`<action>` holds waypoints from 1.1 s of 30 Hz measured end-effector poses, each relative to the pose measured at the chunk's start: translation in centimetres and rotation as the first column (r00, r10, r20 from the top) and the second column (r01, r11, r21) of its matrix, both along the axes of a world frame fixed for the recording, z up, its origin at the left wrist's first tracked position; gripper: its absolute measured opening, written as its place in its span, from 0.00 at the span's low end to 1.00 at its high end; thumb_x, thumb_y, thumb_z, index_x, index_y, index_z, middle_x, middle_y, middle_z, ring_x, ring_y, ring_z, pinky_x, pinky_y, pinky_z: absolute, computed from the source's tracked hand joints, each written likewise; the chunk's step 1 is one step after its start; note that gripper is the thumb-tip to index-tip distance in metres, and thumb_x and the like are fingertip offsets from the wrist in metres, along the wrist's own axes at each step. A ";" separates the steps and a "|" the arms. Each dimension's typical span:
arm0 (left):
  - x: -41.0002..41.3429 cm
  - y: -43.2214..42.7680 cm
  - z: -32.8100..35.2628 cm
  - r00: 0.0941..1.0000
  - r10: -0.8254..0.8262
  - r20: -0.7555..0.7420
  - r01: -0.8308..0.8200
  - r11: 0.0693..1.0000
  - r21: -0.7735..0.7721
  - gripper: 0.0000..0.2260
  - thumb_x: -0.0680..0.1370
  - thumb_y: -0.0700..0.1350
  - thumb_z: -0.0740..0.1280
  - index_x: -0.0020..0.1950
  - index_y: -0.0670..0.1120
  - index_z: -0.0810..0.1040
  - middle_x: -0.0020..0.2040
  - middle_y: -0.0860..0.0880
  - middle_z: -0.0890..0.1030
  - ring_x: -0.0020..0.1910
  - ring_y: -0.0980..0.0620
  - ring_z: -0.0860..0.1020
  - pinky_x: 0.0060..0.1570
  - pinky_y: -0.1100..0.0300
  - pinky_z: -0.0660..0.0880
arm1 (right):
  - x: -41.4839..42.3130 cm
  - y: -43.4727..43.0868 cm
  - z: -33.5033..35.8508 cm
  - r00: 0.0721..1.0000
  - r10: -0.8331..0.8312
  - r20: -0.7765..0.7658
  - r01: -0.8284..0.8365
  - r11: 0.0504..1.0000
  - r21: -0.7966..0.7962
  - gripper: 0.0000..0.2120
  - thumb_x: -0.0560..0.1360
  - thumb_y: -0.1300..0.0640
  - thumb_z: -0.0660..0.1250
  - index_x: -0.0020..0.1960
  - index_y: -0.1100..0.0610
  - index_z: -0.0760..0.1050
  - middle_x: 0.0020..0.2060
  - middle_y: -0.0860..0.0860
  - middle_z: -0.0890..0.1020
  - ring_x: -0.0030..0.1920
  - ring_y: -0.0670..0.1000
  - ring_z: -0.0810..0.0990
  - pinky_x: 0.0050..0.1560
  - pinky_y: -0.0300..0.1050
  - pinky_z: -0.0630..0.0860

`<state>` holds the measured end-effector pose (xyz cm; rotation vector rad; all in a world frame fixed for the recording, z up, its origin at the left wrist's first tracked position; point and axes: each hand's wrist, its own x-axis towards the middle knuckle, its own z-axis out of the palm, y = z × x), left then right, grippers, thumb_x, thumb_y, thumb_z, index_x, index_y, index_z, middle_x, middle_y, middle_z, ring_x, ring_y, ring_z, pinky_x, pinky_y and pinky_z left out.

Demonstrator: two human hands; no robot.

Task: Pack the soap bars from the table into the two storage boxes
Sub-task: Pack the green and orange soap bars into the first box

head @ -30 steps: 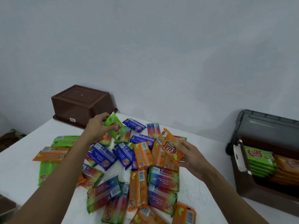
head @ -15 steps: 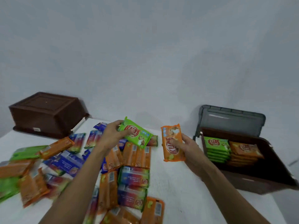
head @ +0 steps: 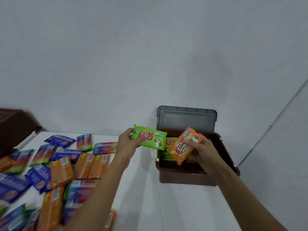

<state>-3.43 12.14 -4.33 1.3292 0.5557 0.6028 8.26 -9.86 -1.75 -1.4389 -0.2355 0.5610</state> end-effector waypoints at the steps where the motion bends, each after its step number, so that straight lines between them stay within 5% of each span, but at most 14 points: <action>1: 0.8 -1.0 -0.2 1.000 0.005 0.006 -0.004 1.000 -0.006 0.12 0.71 0.38 0.75 0.53 0.44 0.79 0.45 0.45 0.85 0.45 0.48 0.84 0.42 0.60 0.81 | 0.8 -1.0 -0.1 1.000 -0.018 0.005 0.018 0.999 -0.029 0.12 0.72 0.62 0.73 0.53 0.60 0.75 0.48 0.60 0.84 0.47 0.59 0.85 0.43 0.56 0.82; 12: 6.5 -7.5 -2.5 0.987 0.154 -0.055 -0.146 0.981 0.126 0.20 0.72 0.44 0.76 0.61 0.52 0.75 0.50 0.47 0.84 0.48 0.53 0.83 0.49 0.54 0.81 | 6.8 -8.0 -2.4 0.999 -0.050 0.004 0.049 0.946 -0.321 0.17 0.74 0.62 0.73 0.59 0.59 0.72 0.52 0.56 0.83 0.48 0.54 0.85 0.38 0.47 0.83; 21: 6.7 -8.0 -3.2 0.970 0.202 -0.134 -0.146 0.928 0.342 0.21 0.72 0.50 0.75 0.62 0.53 0.74 0.49 0.50 0.84 0.48 0.53 0.83 0.53 0.48 0.80 | 8.3 -6.5 -4.3 0.996 0.020 -0.087 -0.062 0.859 -0.509 0.19 0.74 0.66 0.72 0.61 0.58 0.69 0.55 0.56 0.79 0.52 0.59 0.83 0.44 0.56 0.84; 33: 6.4 -8.3 -3.2 0.970 0.195 -0.146 -0.118 0.902 0.416 0.20 0.73 0.50 0.74 0.63 0.54 0.73 0.47 0.55 0.82 0.48 0.63 0.80 0.47 0.61 0.78 | 10.0 -5.4 -6.9 0.986 0.073 -0.149 -0.152 0.759 -0.633 0.24 0.73 0.67 0.72 0.67 0.56 0.70 0.62 0.56 0.79 0.62 0.60 0.78 0.59 0.61 0.79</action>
